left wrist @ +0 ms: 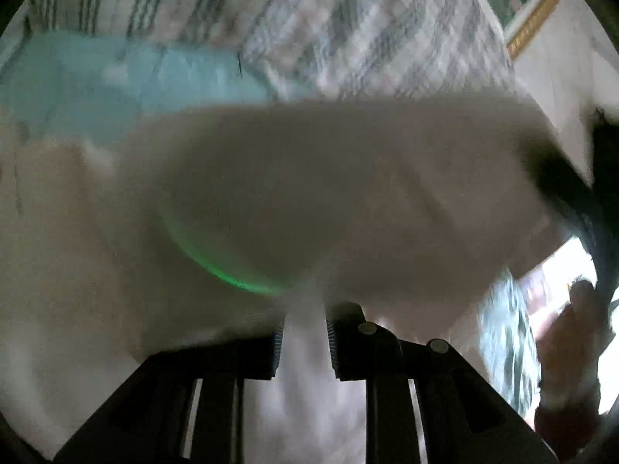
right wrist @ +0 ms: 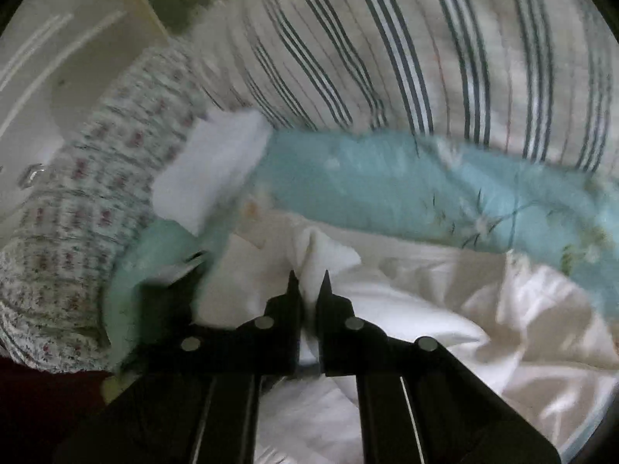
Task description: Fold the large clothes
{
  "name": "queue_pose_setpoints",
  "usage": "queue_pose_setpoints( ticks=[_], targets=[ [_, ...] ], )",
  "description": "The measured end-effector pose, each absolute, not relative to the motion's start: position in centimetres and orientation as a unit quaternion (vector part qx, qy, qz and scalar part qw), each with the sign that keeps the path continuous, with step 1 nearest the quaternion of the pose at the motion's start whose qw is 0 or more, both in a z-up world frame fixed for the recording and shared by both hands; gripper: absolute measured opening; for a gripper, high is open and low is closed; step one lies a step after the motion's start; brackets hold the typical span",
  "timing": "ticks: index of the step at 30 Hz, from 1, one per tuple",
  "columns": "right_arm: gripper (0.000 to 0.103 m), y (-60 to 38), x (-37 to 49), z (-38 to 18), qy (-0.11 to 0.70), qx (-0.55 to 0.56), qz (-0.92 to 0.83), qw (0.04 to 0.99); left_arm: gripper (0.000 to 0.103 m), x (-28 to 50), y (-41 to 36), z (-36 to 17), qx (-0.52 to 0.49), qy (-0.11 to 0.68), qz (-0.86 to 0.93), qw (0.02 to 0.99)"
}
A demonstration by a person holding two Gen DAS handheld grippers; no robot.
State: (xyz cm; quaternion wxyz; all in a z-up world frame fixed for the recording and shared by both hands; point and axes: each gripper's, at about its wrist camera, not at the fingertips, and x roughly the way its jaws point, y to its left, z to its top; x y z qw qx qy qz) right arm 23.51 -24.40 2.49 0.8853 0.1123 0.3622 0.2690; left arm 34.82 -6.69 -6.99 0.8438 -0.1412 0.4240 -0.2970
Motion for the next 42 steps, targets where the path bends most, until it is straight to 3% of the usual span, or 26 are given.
queue_pose_setpoints(
  ticks=[4, 10, 12, 15, 18, 20, 25, 27, 29, 30, 32, 34, 35, 39, 42],
  targets=[
    [0.007, -23.7, 19.4, 3.3, 0.348, 0.082, 0.273, 0.893, 0.027, 34.1, -5.6, -6.6, -0.156, 0.411, -0.288, 0.851],
    [0.012, -22.1, 16.9, -4.9, 0.425, 0.087, 0.293, 0.852, 0.028, 28.9, -1.4, -11.3, -0.169, 0.470, -0.259, 0.827],
    [0.028, -21.3, 16.1, -7.5, 0.452, 0.104, 0.293, 0.836, 0.030, 27.0, 1.0, -11.3, -0.195, 0.469, -0.259, 0.822],
    [0.049, -21.2, 14.9, -9.0, 0.463, 0.136, 0.295, 0.825, 0.051, 26.4, 3.1, -10.3, -0.210, 0.463, -0.249, 0.824],
    [0.049, -23.1, 14.0, -8.4, 0.448, 0.184, 0.278, 0.830, 0.065, 26.9, 3.7, -7.6, -0.231, 0.444, -0.267, 0.824],
    [0.049, -25.2, 13.9, -7.8, 0.426, 0.219, 0.249, 0.842, 0.081, 27.7, 2.9, -5.8, -0.222, 0.436, -0.267, 0.830],
    [0.049, -30.5, 16.5, -8.4, 0.435, 0.264, 0.080, 0.857, 0.082, 30.6, -1.7, -4.9, -0.138, 0.453, -0.230, 0.850],
    [0.049, -31.5, 18.1, -9.7, 0.450, 0.283, 0.038, 0.846, 0.074, 31.7, -3.0, -6.0, -0.115, 0.468, -0.211, 0.850],
    [0.049, -31.1, 19.0, -10.4, 0.455, 0.287, 0.039, 0.842, 0.017, 32.2, -3.2, -7.5, -0.112, 0.483, -0.211, 0.842],
    [0.049, -30.4, 19.5, -10.6, 0.457, 0.284, 0.042, 0.842, 0.006, 32.3, -2.8, -8.2, -0.127, 0.490, -0.221, 0.834],
    [0.049, -29.4, 20.3, -11.2, 0.466, 0.273, 0.037, 0.841, 0.001, 31.8, -1.8, -8.6, -0.152, 0.485, -0.232, 0.829],
    [0.025, -29.3, 20.8, -11.6, 0.469, 0.267, 0.040, 0.841, 0.001, 30.9, -0.9, -8.2, -0.166, 0.470, -0.237, 0.834],
    [0.003, -29.2, 20.9, -11.5, 0.468, 0.266, 0.044, 0.841, 0.001, 30.1, -0.2, -7.7, -0.180, 0.455, -0.247, 0.836],
    [0.002, -32.5, 18.1, -8.1, 0.366, 0.313, 0.049, 0.875, 0.001, 27.8, 1.7, -7.6, -0.227, 0.425, -0.271, 0.833],
    [0.002, -34.6, 17.8, -9.6, 0.393, 0.329, 0.029, 0.858, 0.001, 27.9, 1.3, -11.1, -0.226, 0.469, -0.248, 0.817]
  ],
)
